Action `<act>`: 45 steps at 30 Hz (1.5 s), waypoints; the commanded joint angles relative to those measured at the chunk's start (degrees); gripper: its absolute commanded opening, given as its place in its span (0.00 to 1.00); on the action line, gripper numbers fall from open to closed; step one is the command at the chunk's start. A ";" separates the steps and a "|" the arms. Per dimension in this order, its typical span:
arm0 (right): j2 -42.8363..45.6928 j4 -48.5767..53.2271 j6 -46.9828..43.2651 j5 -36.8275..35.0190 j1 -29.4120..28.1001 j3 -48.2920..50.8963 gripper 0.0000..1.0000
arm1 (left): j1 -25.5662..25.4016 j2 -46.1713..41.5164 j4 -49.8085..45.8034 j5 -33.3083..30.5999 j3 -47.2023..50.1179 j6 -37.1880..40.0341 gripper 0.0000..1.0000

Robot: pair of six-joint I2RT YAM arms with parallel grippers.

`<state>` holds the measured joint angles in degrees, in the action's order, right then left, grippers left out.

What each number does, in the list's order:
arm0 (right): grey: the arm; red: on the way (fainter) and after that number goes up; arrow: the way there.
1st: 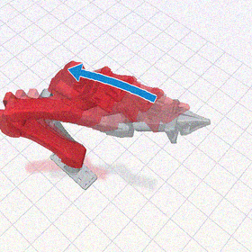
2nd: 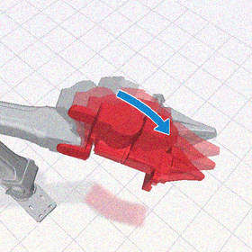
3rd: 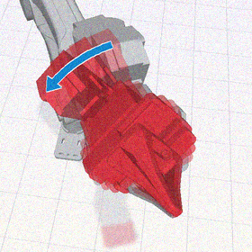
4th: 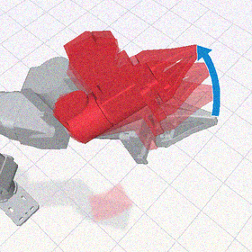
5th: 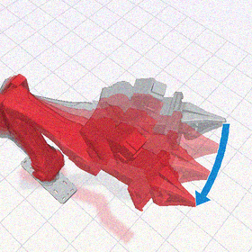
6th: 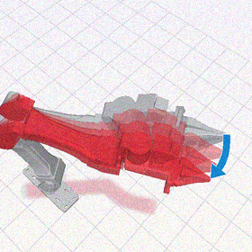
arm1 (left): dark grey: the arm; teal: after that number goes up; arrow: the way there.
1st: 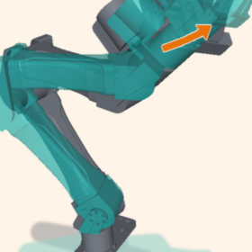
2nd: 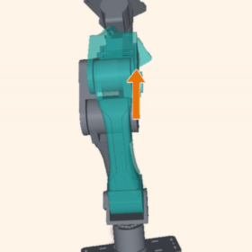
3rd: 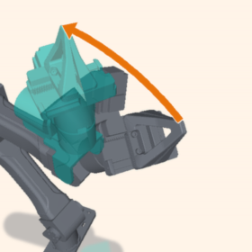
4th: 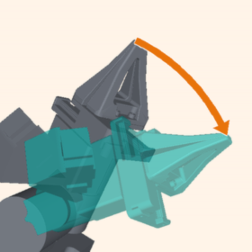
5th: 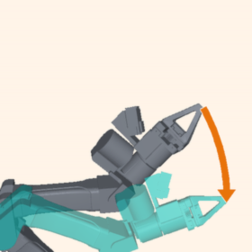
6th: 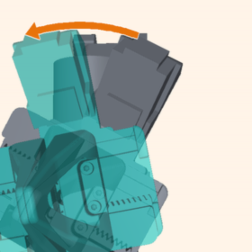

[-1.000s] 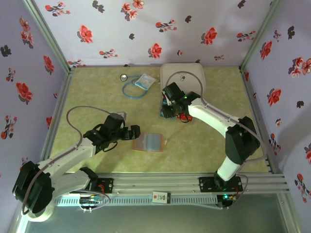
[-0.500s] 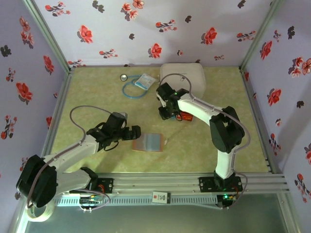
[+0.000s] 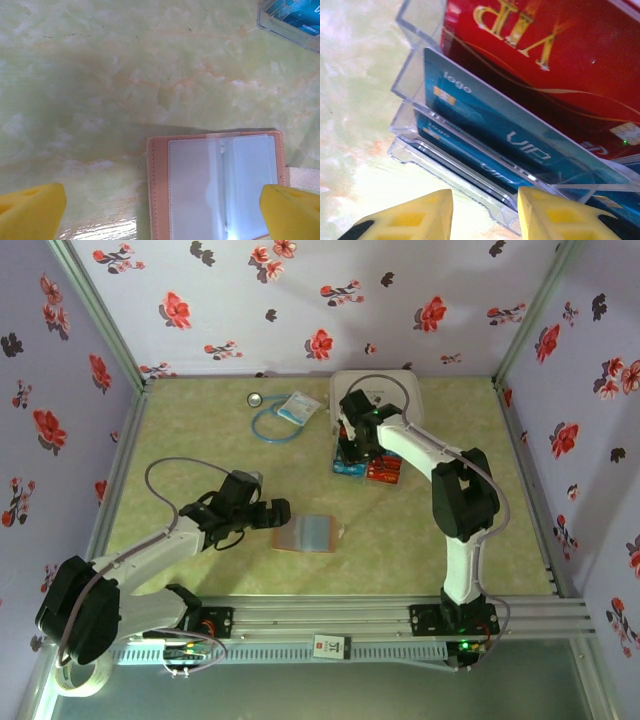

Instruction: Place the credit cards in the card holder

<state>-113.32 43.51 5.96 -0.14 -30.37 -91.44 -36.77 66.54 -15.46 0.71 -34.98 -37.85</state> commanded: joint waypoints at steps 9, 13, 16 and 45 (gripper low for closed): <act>8.06 -0.90 0.12 1.23 -0.89 3.95 0.39 | 0.62 -0.10 -0.24 0.84 -1.51 -0.39 1.00; 7.88 -1.28 -1.70 -1.37 -2.07 4.51 0.38 | 0.65 -0.21 -0.28 0.96 -1.49 -0.44 1.00; 7.84 -2.13 -4.68 -4.33 -3.32 4.91 0.38 | 0.70 -0.19 -0.32 1.11 -1.32 -0.40 1.00; 6.64 -5.58 -12.88 -14.10 -6.71 10.76 0.34 | 0.65 1.79 1.12 2.24 -0.97 -0.79 1.00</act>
<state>-109.30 38.02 -5.69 -12.49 -36.77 -81.21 -36.69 67.64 -14.94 1.80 -35.00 -38.06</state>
